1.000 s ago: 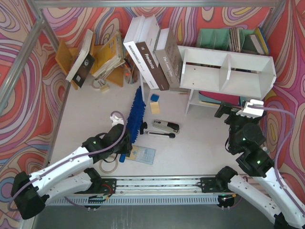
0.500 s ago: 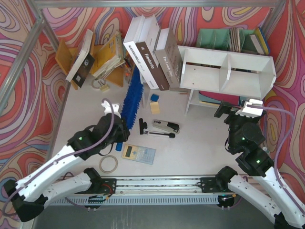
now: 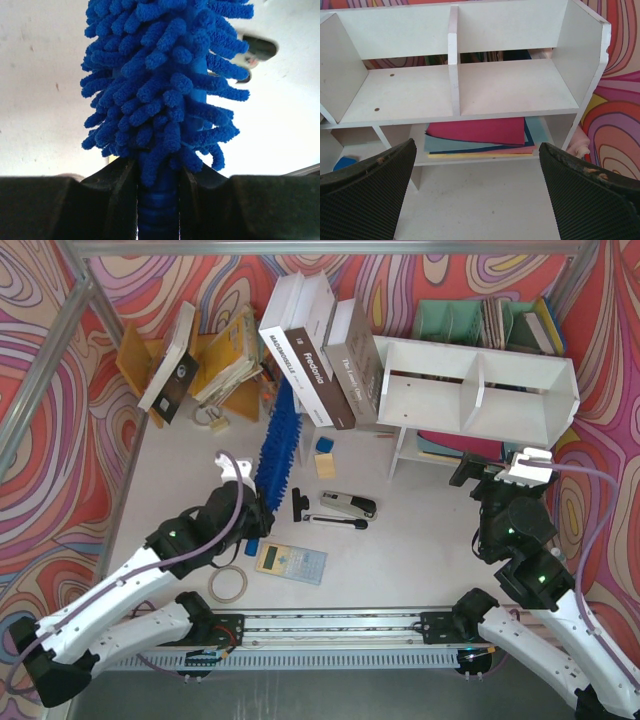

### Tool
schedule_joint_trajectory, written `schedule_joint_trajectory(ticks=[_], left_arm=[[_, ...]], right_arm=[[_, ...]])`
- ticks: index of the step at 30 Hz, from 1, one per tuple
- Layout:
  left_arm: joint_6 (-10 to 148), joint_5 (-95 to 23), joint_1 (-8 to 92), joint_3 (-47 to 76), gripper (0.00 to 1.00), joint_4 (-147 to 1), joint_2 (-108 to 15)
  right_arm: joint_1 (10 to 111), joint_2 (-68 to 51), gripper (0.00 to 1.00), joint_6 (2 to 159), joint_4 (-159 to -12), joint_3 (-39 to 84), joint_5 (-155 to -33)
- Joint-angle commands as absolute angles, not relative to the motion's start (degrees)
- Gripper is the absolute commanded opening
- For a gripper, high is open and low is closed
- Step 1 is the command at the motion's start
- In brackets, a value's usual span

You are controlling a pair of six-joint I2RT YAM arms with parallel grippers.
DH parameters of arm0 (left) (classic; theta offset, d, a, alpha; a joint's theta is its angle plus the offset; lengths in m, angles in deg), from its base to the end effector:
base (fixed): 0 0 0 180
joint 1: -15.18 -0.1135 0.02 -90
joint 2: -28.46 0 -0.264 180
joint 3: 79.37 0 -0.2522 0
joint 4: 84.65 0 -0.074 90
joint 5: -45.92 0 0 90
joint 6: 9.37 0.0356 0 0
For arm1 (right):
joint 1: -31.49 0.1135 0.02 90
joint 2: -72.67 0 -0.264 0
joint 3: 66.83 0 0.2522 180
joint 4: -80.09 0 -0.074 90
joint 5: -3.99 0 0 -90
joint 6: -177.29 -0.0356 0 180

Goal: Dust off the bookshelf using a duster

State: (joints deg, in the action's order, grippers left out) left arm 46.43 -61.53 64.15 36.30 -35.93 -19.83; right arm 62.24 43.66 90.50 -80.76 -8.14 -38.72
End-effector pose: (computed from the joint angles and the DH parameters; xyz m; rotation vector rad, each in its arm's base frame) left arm 0.1246 -0.1270 0.3220 0.0976 2.1567 -0.5335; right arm 0.1034 0.0311 0.3843 0.2714 1.4233 -0.1781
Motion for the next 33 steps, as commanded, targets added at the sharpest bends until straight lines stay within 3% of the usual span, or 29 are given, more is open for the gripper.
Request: schedule_joint_trajectory(ticks=[1, 11, 23, 33], left_arm=[[43.9, -59.4, 64.3, 43.0, 0.0, -38.1, -19.8], [37.9, -56.0, 64.3, 54.5, 0.0, -42.7, -19.5], [44.9, -61.2, 64.3, 39.1, 0.0, -36.7, -15.8], [44.5, -58.7, 64.3, 37.4, 0.0, -39.9, -8.3]], right_arm=[[62.2, 44.1, 0.99, 90.6, -82.4, -8.2, -38.5], [62.2, 44.1, 0.99, 90.4, -82.4, -8.1, -38.9], [62.3, 44.7, 0.99, 90.3, -82.2, -8.1, -38.7], [62.3, 44.7, 0.99, 90.5, -82.3, -8.2, -38.9]])
